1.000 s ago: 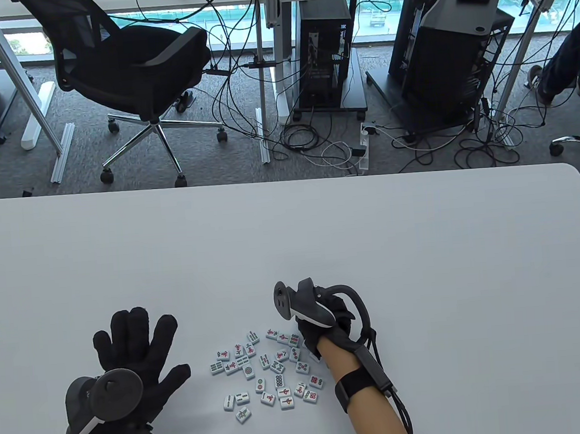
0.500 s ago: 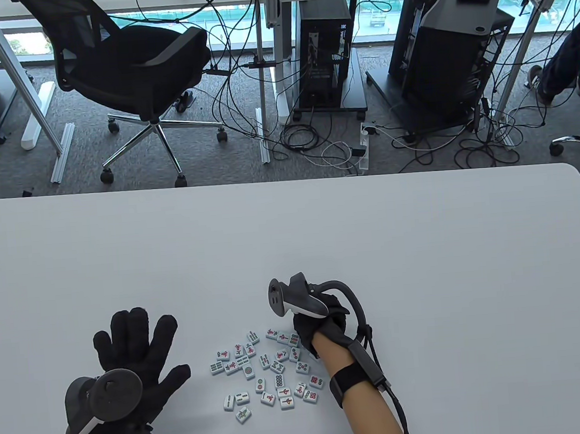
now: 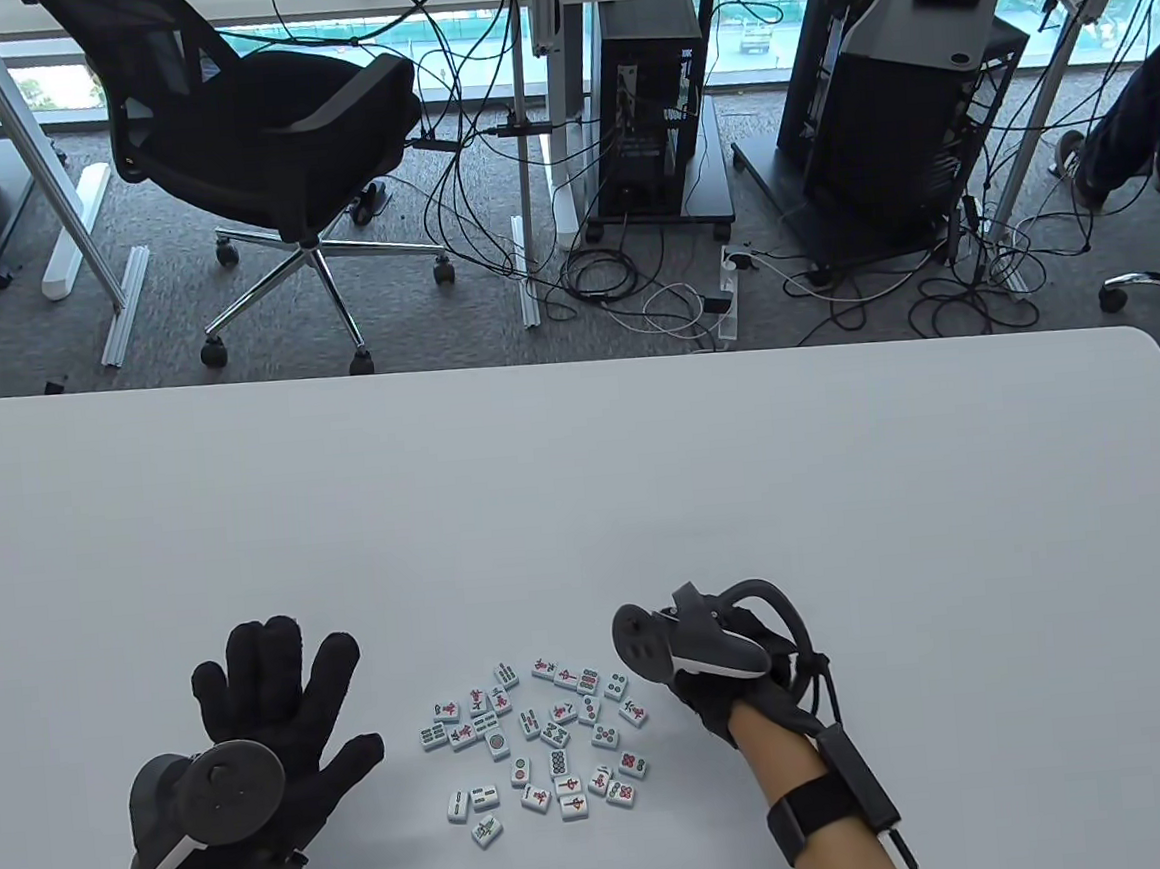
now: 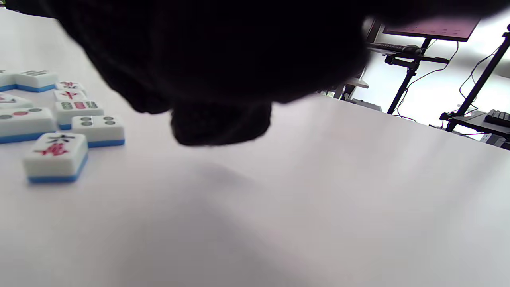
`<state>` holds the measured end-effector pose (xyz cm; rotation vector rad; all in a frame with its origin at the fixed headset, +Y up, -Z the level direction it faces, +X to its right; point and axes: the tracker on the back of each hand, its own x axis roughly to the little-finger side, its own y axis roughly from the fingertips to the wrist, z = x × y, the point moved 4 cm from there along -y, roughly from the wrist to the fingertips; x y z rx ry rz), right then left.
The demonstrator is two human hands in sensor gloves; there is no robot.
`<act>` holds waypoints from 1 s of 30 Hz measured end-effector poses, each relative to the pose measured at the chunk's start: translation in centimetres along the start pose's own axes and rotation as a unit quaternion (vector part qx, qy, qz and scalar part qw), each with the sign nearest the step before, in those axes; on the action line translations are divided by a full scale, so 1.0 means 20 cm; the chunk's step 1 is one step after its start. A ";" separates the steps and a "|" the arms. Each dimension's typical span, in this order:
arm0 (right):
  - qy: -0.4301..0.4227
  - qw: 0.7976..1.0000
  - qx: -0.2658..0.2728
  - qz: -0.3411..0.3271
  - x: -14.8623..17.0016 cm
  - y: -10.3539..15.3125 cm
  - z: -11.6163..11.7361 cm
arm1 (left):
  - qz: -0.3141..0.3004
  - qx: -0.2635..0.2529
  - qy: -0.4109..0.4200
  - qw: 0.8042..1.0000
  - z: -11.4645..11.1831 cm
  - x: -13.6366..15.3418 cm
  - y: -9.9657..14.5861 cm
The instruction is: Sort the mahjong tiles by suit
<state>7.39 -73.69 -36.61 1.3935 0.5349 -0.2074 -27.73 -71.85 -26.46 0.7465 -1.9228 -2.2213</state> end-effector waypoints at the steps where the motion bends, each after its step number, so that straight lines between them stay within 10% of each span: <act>1: -0.001 1.000 -0.012 -0.008 0.02 0.06 0.03 | 0.000 0.001 -0.001 1.000 0.00 0.00 0.00; 19: -0.002 0.998 -0.063 -0.004 0.03 0.39 0.30 | -0.003 0.009 -0.005 1.000 -0.01 -0.02 0.00; 25: 0.002 0.995 -0.098 0.012 0.04 0.36 0.22 | -0.004 0.005 -0.001 1.000 0.00 -0.02 0.00; 30: -0.041 0.999 -0.018 0.024 -0.02 0.18 -0.02 | -0.003 0.004 0.003 1.000 0.00 -0.01 0.01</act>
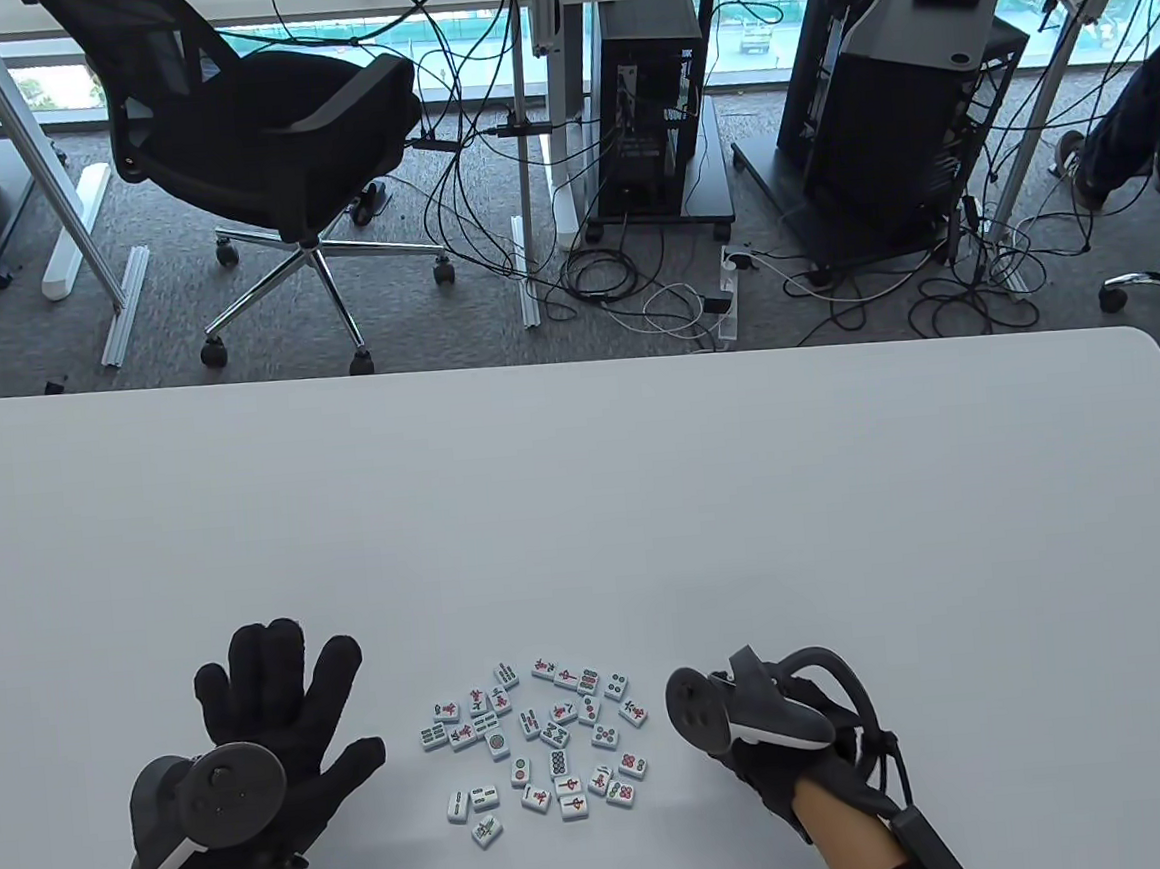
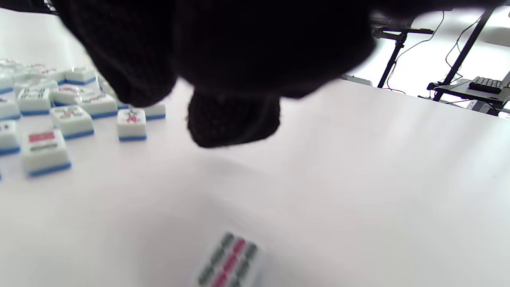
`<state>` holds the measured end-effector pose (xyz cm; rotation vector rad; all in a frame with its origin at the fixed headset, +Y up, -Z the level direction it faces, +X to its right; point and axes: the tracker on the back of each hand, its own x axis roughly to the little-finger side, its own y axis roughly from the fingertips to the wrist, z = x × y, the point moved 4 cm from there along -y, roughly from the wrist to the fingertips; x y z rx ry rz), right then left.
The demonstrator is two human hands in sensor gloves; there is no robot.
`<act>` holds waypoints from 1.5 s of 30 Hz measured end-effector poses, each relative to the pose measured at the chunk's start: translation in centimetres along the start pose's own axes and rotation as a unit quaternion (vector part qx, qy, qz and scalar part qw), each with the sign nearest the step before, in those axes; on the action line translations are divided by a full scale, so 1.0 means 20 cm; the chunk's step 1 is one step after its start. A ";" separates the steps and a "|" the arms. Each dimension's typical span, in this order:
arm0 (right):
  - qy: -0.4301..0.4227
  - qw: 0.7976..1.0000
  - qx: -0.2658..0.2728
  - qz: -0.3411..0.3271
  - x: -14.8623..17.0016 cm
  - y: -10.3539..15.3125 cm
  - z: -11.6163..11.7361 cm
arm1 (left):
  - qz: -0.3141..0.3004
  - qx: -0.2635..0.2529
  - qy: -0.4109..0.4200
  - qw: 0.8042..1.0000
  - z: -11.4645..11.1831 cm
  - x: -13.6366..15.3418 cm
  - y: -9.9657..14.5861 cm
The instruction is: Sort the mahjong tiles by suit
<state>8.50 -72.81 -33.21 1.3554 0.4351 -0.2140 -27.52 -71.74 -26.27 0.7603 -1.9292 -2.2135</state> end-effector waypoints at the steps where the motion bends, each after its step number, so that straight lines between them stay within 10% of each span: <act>1: -0.014 1.000 0.011 -0.004 -0.04 -0.05 -0.04 | -0.001 0.002 -0.001 1.000 0.00 0.00 0.00; 12: 0.089 0.990 0.034 -0.106 -0.59 -0.50 -0.09 | 0.002 0.003 0.002 1.000 0.00 0.00 0.00; 23: 0.144 0.980 -0.017 -0.138 -0.80 -0.63 0.03 | 0.008 0.000 0.013 1.000 0.01 0.02 0.00; 32: 0.093 0.985 0.003 -0.145 -0.76 -0.63 -0.01 | 0.006 0.002 0.012 1.000 0.02 0.01 0.00; 39: 0.041 0.989 0.085 -0.113 -0.47 -0.42 -0.27 | 0.008 -0.003 0.018 1.000 0.03 0.02 0.00; 45: 0.039 0.996 0.022 -0.077 -0.21 -0.17 -0.17 | 0.005 0.001 0.013 1.000 0.02 0.01 0.00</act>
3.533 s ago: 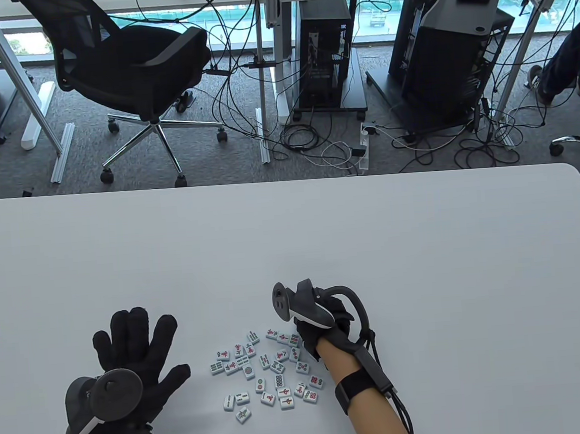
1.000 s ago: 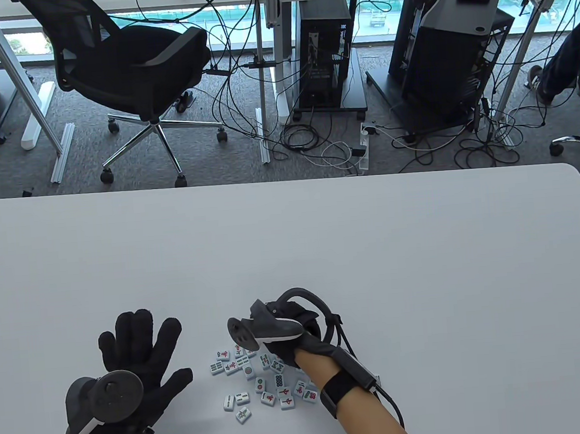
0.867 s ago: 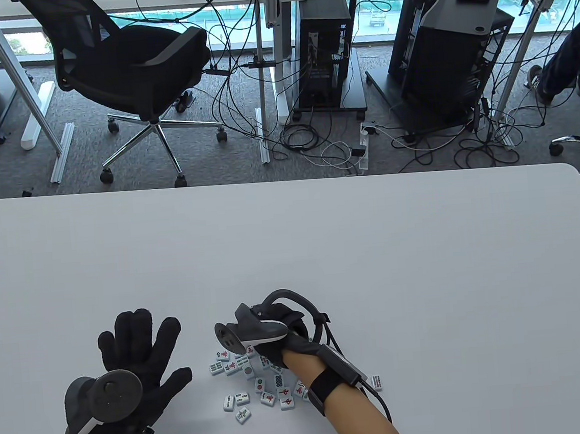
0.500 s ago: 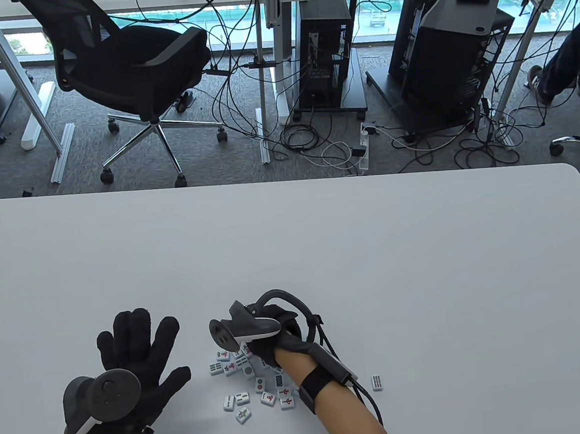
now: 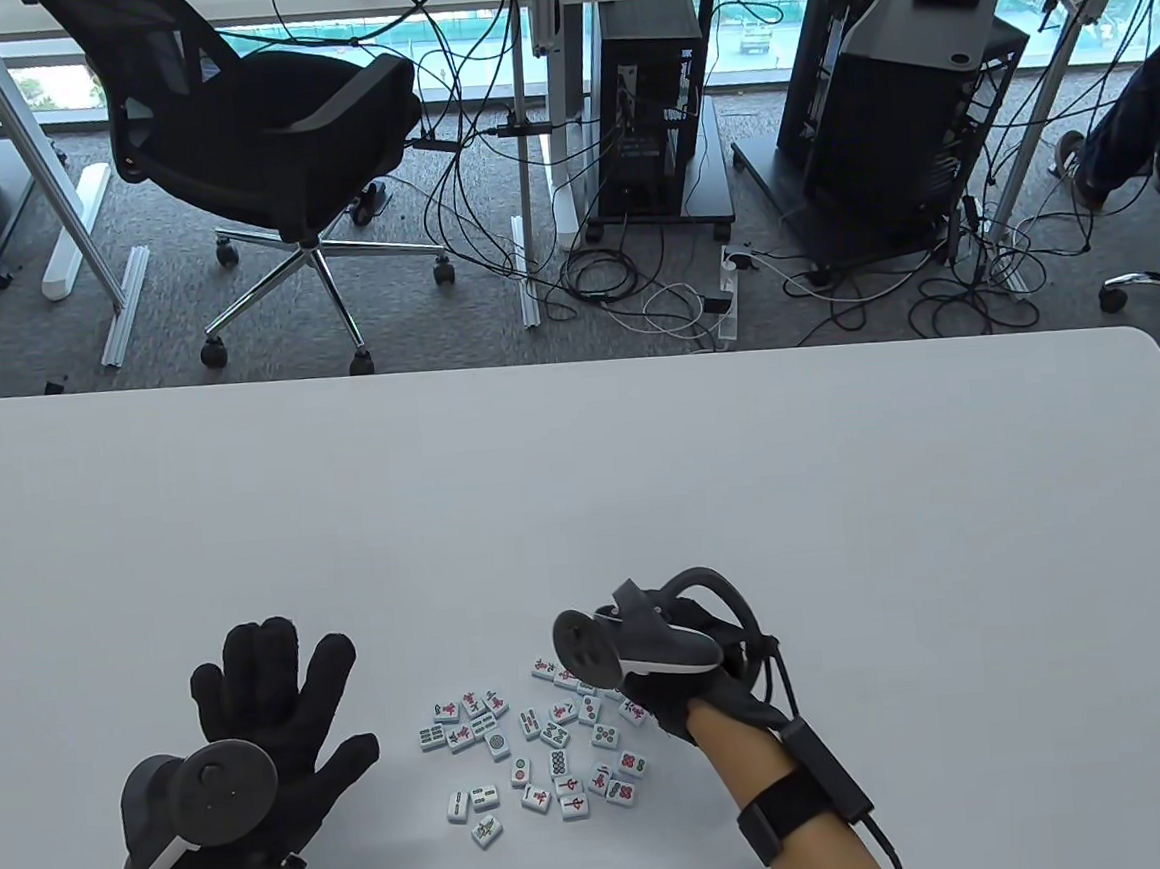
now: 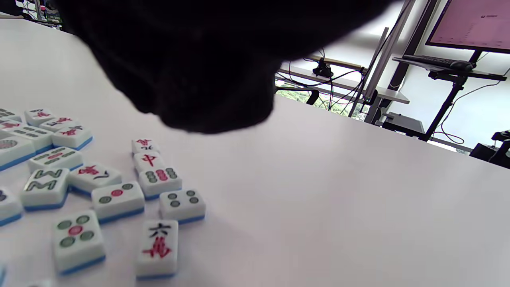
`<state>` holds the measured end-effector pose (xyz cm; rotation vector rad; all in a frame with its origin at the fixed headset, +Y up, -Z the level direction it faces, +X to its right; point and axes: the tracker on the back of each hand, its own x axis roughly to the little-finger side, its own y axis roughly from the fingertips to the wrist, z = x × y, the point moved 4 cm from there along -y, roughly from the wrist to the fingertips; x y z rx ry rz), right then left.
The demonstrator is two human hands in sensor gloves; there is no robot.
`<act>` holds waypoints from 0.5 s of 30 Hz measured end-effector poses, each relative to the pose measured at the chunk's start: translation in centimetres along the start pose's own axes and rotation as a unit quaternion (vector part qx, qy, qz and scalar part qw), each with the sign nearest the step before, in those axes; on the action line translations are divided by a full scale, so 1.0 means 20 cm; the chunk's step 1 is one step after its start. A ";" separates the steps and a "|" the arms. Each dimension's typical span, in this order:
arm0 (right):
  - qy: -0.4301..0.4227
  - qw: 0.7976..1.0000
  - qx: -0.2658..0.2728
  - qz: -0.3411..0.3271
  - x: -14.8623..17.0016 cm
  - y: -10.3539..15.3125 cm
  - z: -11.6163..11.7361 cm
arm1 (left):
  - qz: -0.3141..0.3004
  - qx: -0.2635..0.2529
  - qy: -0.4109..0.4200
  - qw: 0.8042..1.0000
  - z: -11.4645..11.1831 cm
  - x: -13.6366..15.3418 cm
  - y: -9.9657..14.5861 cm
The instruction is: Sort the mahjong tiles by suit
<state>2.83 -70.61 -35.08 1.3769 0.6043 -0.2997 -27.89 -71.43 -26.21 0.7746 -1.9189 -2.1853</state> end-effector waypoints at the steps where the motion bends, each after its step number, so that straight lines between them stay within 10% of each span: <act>1: -0.003 1.000 -0.009 0.003 0.01 0.04 0.03 | -0.001 0.001 -0.001 1.000 0.00 0.00 0.00; 15: 0.013 0.997 -0.079 0.005 -0.03 0.29 0.38 | 0.002 0.015 -0.011 1.000 -0.03 -0.01 0.00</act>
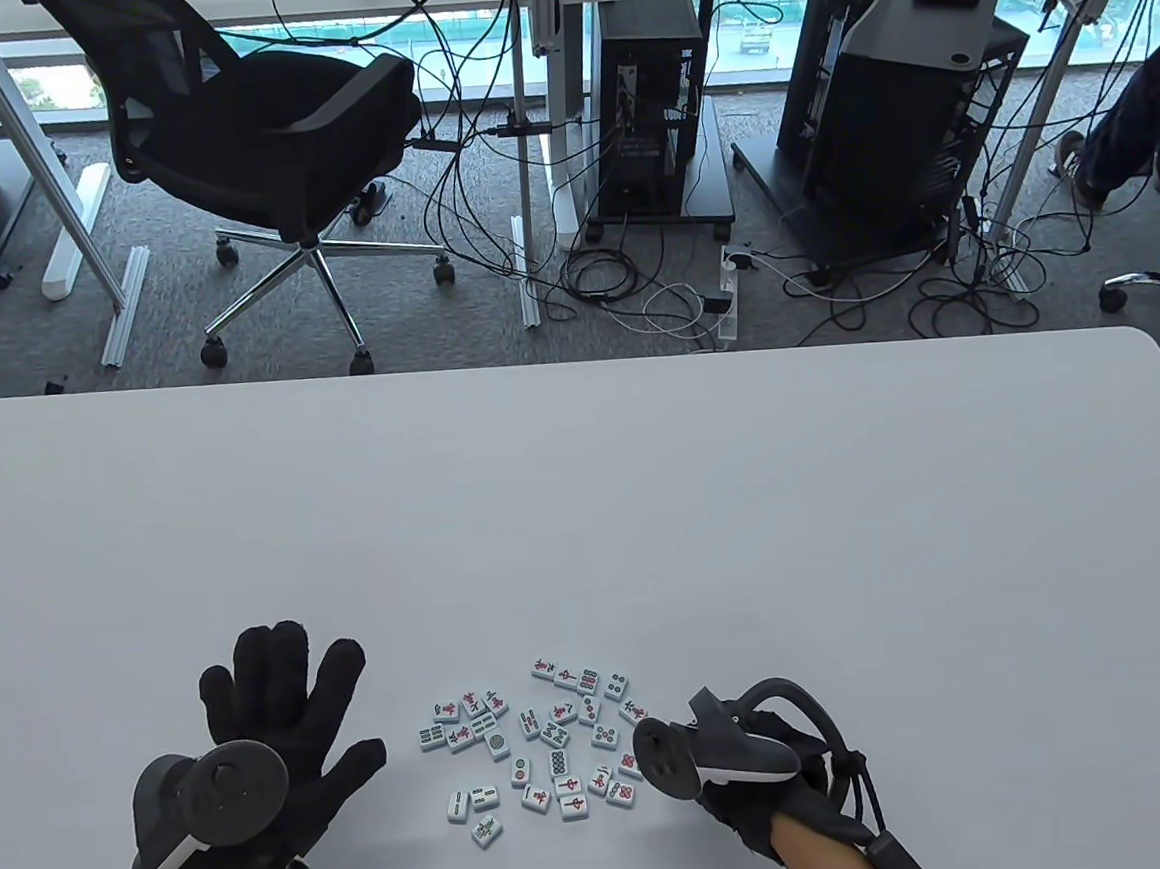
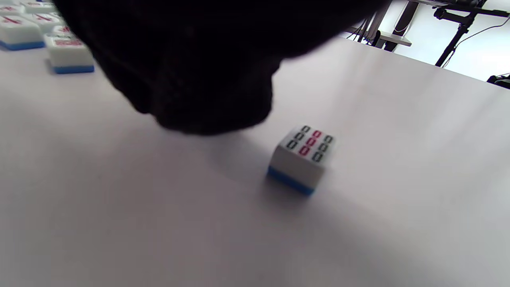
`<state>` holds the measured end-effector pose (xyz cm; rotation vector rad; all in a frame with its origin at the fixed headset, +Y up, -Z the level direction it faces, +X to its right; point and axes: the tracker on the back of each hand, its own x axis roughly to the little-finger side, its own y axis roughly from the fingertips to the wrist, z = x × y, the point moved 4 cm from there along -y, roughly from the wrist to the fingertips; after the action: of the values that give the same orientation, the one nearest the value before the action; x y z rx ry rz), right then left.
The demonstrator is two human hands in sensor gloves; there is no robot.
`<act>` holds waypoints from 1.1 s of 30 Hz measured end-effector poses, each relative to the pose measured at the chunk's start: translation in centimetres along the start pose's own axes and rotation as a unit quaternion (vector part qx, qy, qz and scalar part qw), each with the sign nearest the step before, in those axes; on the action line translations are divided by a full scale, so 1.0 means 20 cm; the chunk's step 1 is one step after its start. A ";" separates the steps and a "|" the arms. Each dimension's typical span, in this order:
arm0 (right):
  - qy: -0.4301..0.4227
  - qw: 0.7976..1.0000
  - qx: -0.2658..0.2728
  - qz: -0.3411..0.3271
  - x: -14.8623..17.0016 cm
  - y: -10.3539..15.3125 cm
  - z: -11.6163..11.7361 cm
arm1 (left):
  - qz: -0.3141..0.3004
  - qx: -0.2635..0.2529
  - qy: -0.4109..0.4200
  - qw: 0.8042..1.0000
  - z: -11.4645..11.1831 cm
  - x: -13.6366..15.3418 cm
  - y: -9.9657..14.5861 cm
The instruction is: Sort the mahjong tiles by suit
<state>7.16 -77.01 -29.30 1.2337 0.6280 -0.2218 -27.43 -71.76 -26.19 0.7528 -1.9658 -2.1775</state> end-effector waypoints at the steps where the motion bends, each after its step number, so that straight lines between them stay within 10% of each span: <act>1: 0.003 1.000 -0.001 0.000 -0.01 0.00 0.00 | 0.000 0.000 0.001 1.000 0.00 0.00 0.00; 10: 0.025 1.000 0.002 0.015 -0.02 0.02 0.03 | 0.000 0.003 0.002 1.000 0.00 0.00 0.00; 22: -0.054 0.994 0.088 0.029 0.01 -0.04 -0.31 | 0.000 0.003 0.006 1.000 0.00 0.00 0.00; 33: -0.034 0.992 0.119 0.002 -0.19 -0.23 -0.38 | 0.003 0.004 0.010 1.000 0.00 0.01 0.00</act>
<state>-0.54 -72.19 -32.26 1.4491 0.5510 -0.3417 -27.55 -71.78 -26.23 0.7648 -1.9670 -2.1512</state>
